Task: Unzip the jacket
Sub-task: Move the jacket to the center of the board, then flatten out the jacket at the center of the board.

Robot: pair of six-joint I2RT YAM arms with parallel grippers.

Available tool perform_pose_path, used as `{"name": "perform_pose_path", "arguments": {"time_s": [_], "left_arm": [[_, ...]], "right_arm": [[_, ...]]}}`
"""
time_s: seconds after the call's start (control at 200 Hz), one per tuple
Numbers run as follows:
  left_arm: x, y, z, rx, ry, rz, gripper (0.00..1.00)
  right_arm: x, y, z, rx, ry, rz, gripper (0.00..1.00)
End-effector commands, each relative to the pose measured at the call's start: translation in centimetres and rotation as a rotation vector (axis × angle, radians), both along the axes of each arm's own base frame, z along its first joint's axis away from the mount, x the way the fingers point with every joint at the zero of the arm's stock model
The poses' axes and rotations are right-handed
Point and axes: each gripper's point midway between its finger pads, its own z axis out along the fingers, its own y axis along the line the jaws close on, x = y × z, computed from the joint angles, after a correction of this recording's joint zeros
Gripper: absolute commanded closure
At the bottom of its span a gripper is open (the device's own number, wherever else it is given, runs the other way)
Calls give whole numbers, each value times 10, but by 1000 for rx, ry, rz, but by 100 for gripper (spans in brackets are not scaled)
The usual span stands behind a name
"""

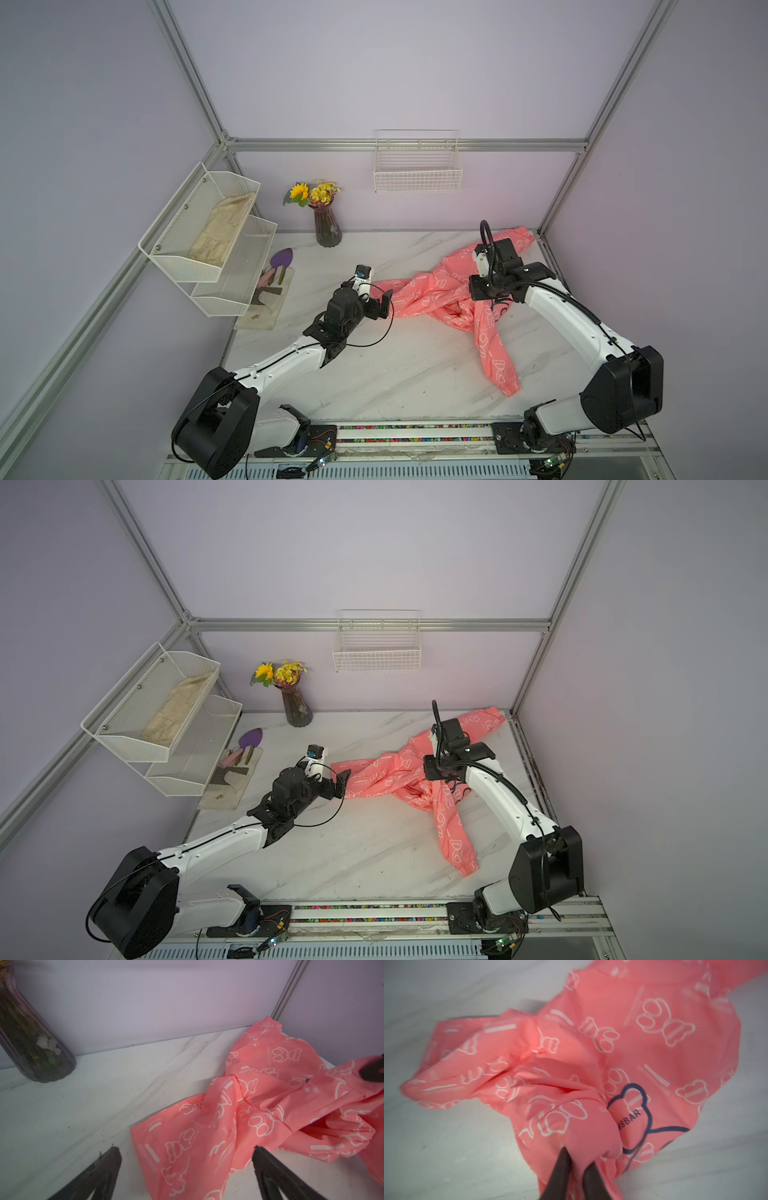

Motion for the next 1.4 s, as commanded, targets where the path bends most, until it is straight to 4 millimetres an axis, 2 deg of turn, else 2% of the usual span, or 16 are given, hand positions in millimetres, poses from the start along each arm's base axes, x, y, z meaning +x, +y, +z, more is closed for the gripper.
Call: {"name": "perform_pose_path", "arguments": {"time_s": [0.0, 0.02, 0.075, 0.15, 0.245, 0.385, 0.485, 0.62, 0.88, 0.94, 1.02, 1.1, 1.155, 1.27, 1.33, 1.395], "left_arm": [[2, 17, 22, -40, -25, 105, 0], [2, 19, 23, -37, -25, 116, 0], [1, 30, 23, -31, -13, 170, 0], [-3, 49, 25, -42, -4, 264, 0], [-13, 72, 30, -57, -8, 367, 0], [-31, 97, 38, -61, -41, 440, 0], [-42, 113, 42, -66, -47, 489, 0], [-55, 128, 45, -108, -68, 526, 0], [-64, 133, 34, -126, -44, 518, 0], [-64, 131, 32, -129, -32, 511, 0], [-65, 130, 28, -138, -22, 504, 0], [-65, 130, 29, -142, -16, 502, 0], [-66, 130, 28, -141, -12, 504, 0], [-61, 123, 27, -118, -16, 472, 0], [-54, 112, 26, -101, -22, 418, 0], [-46, 88, 28, -80, -42, 291, 0]], "right_arm": [[9, -14, 15, -118, -61, -72, 43], [10, -2, 17, -113, -70, -29, 28], [7, 43, 27, -137, -126, 114, 17], [-2, 103, 36, -163, -179, 272, 12], [-9, 165, 27, -126, -195, 410, 10], [-18, 224, -8, -191, -210, 568, 7], [-18, 248, -38, -194, -192, 611, 5], [0, 265, -69, -199, -187, 582, 3], [44, 286, -121, -251, -243, 460, 9], [57, 285, -130, -274, -257, 416, 21], [76, 285, -132, -243, -258, 361, 65], [89, 284, -109, -220, -288, 340, 100], [95, 283, -74, -215, -345, 347, 100], [96, 280, 25, -177, -498, 406, 100], [88, 275, 78, -150, -577, 465, 100], [77, 263, 129, -130, -659, 525, 100]]}}
